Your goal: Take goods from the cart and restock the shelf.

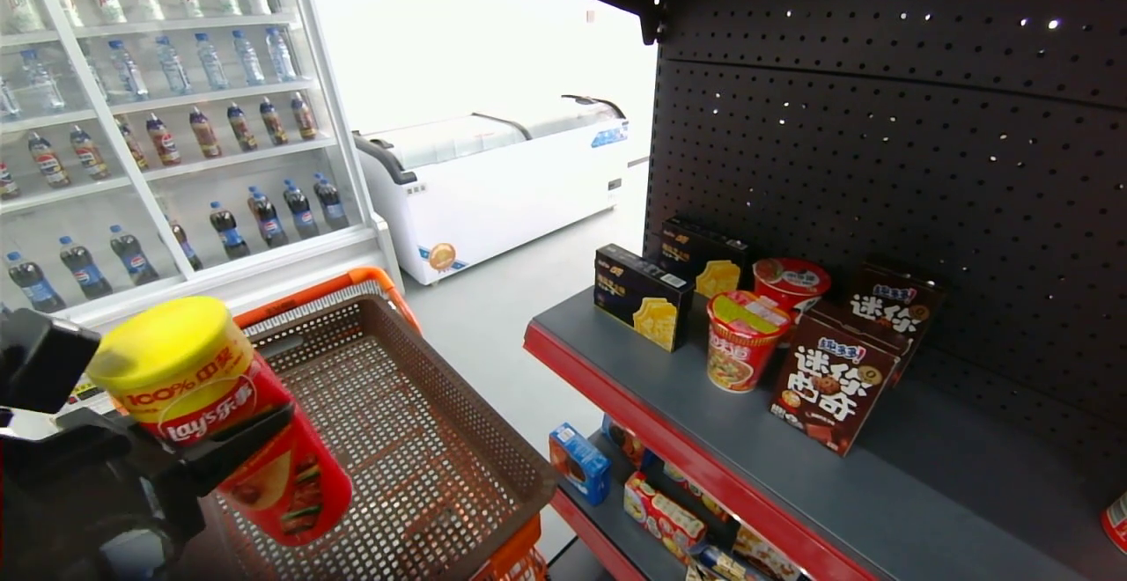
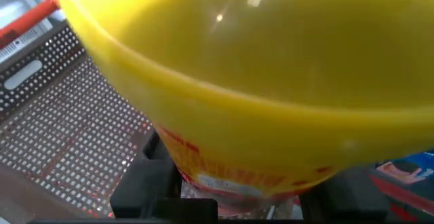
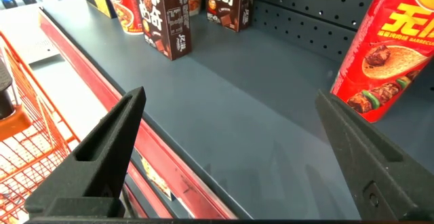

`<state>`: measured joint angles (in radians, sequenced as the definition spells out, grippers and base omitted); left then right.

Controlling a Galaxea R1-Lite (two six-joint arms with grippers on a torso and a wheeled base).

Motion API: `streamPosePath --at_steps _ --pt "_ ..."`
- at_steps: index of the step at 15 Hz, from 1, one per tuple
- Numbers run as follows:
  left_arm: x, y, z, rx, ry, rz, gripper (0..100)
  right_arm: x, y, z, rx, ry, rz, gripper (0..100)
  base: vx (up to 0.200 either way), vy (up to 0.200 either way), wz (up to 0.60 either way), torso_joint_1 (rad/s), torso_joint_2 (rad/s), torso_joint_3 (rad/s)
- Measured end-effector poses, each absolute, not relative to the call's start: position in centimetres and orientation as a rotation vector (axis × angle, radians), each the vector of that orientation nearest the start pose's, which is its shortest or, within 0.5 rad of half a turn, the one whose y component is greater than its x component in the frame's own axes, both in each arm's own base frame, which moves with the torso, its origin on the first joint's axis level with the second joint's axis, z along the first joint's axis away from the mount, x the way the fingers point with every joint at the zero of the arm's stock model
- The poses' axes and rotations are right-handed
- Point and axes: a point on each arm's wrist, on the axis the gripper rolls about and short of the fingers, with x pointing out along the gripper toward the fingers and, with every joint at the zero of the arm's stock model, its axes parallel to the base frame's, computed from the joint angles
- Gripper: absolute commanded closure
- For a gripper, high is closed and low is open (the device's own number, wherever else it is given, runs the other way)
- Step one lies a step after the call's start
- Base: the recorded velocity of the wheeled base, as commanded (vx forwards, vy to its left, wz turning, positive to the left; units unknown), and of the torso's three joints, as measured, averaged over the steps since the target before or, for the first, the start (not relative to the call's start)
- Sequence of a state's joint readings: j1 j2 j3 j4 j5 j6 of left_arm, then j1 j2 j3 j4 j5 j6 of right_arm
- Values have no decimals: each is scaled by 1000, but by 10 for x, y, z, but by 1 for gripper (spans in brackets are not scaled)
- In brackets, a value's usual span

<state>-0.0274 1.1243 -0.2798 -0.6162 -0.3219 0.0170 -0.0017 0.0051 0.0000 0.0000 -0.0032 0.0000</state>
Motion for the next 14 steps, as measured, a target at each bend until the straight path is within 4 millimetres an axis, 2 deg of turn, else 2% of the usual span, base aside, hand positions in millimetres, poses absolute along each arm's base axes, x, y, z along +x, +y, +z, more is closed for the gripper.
streamPosePath --at_steps 6,9,14 --pt "92 -10 162 6 99 -359 100 -22 0 76 -2 5 -3 0 0 0 0 0 0 0" --pt "75 -8 159 16 49 -278 100 -22 0 75 -3 7 -2 0 0 0 -600 1 5 7" --pt "69 -7 159 13 22 -271 100 -22 0 75 -3 7 -2 0 0 0 -600 2 3 6"
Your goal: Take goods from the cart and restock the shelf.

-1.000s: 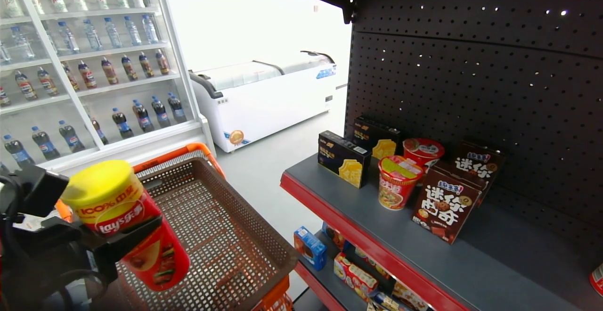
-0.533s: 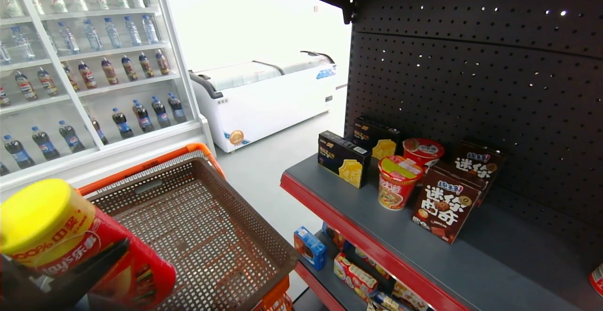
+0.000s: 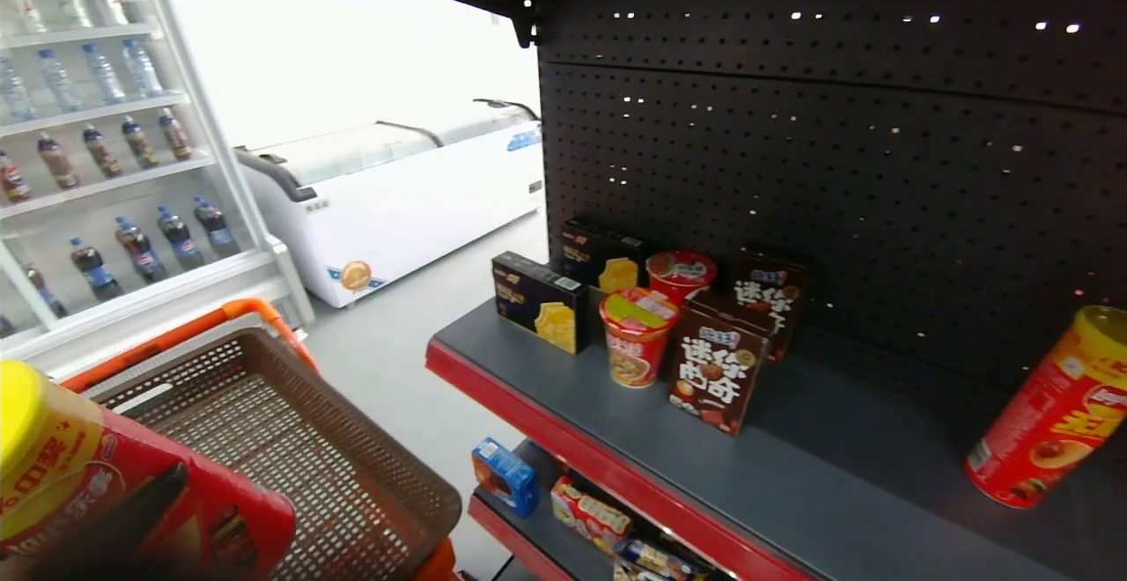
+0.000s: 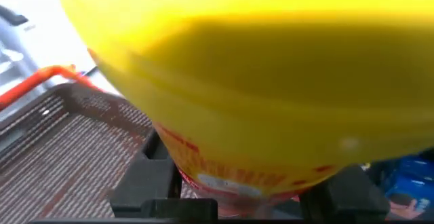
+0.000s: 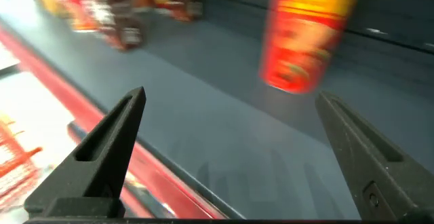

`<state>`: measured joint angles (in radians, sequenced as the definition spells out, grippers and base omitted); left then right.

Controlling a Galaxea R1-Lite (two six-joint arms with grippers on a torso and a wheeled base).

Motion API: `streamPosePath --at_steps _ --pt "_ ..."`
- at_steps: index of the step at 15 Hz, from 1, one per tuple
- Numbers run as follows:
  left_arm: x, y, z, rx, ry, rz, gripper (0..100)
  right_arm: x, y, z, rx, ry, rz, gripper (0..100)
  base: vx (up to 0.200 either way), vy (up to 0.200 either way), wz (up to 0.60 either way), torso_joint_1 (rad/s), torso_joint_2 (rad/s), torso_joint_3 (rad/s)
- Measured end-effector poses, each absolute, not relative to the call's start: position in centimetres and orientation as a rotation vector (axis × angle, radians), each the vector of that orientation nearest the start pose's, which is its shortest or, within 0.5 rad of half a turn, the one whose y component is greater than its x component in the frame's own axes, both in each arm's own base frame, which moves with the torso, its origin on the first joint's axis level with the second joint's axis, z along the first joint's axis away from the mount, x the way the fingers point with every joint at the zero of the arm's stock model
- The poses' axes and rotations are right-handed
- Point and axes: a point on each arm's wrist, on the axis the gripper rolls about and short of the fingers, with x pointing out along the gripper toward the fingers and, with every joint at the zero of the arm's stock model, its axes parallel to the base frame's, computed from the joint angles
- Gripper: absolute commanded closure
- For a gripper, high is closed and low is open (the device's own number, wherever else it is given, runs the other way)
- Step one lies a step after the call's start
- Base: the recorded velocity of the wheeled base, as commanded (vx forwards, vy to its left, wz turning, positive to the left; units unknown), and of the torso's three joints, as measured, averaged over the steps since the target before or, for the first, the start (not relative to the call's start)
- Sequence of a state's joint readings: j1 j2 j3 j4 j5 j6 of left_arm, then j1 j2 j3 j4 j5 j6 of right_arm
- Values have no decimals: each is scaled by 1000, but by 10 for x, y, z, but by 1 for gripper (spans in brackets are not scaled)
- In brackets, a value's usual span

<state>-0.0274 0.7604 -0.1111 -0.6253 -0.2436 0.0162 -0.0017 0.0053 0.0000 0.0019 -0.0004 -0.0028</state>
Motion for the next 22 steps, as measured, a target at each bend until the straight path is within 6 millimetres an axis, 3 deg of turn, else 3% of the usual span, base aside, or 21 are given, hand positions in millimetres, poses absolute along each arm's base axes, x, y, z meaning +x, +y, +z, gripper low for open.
streamPosePath --at_steps 14,22 --pt "69 -8 159 10 22 -276 100 -22 0 76 -3 5 -2 0 0 0 -600 3 3 2" --pt "69 -7 158 8 24 -273 100 -22 0 76 -3 5 -2 0 0 0 0 0 0 0"
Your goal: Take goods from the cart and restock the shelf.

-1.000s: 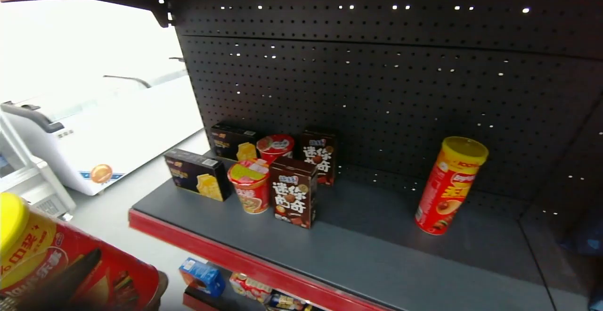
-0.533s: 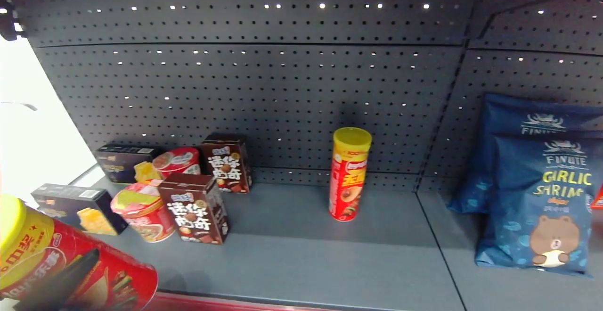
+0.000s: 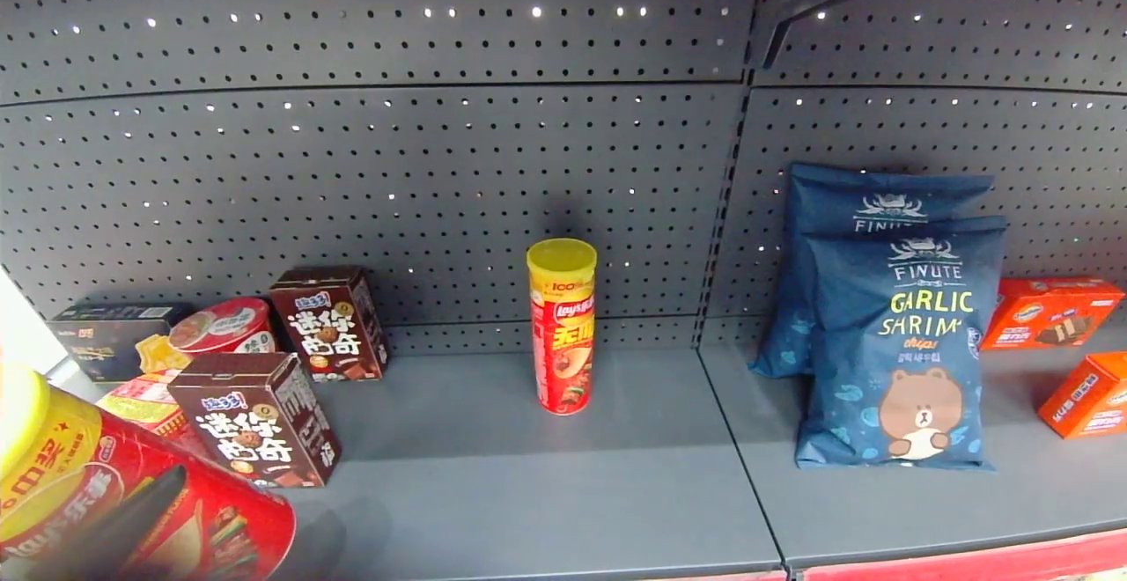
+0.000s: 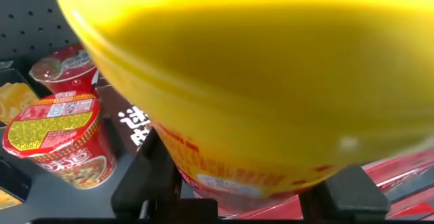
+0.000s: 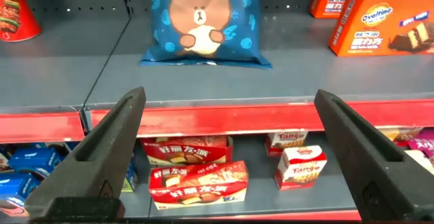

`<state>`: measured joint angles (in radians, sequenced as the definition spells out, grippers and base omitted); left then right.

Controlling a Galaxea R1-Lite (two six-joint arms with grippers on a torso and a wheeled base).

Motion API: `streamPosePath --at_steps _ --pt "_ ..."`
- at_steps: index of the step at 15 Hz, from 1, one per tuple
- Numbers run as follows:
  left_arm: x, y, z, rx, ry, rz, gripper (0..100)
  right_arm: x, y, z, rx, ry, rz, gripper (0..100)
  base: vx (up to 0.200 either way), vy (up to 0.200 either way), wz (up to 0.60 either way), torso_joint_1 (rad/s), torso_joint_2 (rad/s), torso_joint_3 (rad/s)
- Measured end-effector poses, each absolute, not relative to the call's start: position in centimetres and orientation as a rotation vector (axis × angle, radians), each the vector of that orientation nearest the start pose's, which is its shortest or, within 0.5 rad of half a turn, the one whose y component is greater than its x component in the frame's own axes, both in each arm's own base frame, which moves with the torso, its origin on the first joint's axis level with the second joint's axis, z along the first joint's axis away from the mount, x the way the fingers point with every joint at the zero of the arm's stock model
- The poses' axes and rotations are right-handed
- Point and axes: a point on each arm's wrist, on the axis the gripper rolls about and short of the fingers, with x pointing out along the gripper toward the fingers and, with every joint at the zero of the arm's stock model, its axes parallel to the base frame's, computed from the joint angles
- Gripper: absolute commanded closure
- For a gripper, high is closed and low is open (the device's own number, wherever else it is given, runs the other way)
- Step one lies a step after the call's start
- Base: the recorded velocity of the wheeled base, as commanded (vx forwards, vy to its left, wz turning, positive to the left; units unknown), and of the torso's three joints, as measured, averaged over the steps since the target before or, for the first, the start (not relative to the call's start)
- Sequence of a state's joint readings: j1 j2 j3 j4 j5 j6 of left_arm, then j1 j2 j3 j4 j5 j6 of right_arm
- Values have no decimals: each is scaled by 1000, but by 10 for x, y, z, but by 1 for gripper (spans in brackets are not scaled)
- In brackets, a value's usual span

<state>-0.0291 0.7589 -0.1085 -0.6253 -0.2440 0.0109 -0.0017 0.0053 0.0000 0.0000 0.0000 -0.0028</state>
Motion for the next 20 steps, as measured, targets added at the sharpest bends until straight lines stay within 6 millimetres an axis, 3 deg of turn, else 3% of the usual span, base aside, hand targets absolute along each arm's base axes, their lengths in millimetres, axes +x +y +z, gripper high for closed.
streamPosePath --at_steps 7,13,20 --pt "66 -7 147 5 59 -274 100 -22 0 76 -5 6 -3 0 0 0 514 3 3 3" --pt "65 -7 145 5 63 -277 100 -22 0 76 -3 6 -1 0 0 0 0 0 0 0" --pt "65 -7 145 5 60 -277 100 -22 0 76 -3 6 -2 0 0 0 -257 2 0 1"
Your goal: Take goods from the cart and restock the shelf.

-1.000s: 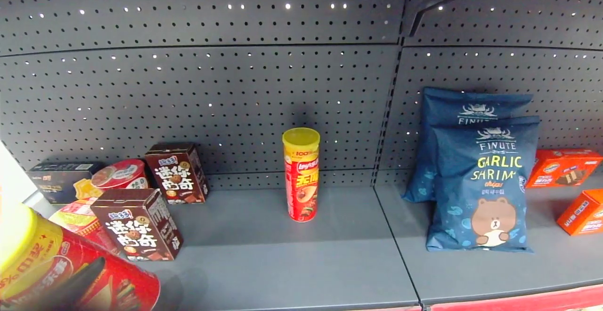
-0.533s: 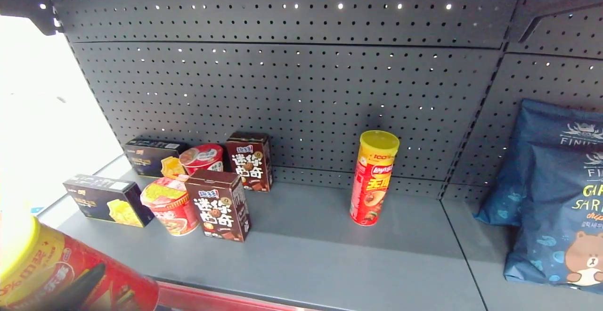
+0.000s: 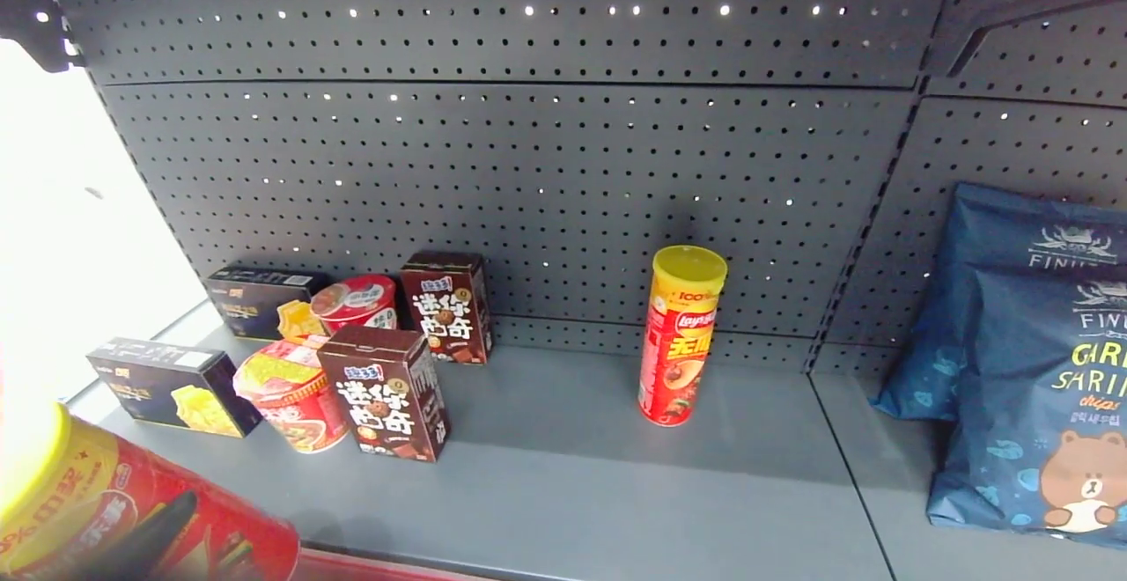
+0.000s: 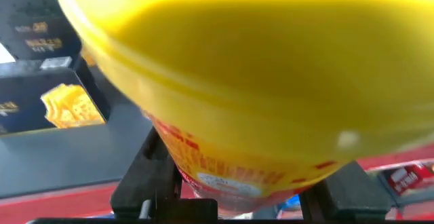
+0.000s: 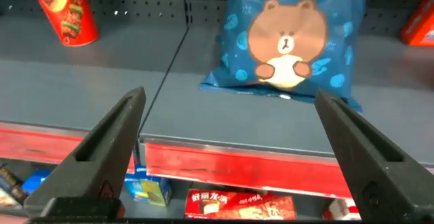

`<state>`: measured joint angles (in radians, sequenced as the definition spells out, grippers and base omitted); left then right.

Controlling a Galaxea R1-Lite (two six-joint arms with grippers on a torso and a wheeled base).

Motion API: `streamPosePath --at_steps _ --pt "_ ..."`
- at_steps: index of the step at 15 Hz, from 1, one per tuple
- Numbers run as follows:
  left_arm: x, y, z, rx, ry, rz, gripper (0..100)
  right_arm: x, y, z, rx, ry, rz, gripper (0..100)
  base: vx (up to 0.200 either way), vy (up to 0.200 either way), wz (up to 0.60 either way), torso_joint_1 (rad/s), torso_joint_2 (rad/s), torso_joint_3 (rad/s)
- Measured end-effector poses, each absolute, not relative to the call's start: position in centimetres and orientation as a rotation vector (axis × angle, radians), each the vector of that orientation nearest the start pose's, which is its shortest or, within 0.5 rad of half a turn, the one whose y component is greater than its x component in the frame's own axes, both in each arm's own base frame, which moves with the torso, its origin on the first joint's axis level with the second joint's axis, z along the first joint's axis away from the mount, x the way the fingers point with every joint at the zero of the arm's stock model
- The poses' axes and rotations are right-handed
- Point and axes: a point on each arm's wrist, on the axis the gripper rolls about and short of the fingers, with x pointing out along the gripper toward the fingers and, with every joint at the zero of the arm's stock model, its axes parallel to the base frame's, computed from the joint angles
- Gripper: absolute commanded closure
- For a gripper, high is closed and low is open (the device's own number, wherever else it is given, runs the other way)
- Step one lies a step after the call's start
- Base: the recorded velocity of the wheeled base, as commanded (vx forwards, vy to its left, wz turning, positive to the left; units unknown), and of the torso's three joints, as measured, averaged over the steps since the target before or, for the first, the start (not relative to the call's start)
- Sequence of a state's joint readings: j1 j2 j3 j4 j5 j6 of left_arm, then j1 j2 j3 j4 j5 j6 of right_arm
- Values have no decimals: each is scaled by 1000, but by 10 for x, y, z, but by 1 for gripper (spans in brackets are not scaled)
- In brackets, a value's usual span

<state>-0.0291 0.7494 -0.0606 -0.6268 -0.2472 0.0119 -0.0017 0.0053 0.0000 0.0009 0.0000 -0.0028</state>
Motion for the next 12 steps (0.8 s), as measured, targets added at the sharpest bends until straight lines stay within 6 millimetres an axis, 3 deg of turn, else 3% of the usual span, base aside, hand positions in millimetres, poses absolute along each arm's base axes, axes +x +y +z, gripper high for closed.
streamPosePath --at_steps 1,8,11,12 --pt "65 -7 145 5 64 -276 100 -22 0 76 -3 4 -1 0 0 0 -600 2 -2 7" --pt "63 -7 145 6 53 -276 100 -22 0 76 -3 5 -2 0 0 0 0 0 0 0" --pt "62 -7 144 6 55 -276 100 -22 0 76 -1 6 -1 0 0 0 -600 -1 4 4" --pt "62 -7 144 6 57 -275 100 -22 0 76 -1 7 -1 0 0 0 0 0 0 0"
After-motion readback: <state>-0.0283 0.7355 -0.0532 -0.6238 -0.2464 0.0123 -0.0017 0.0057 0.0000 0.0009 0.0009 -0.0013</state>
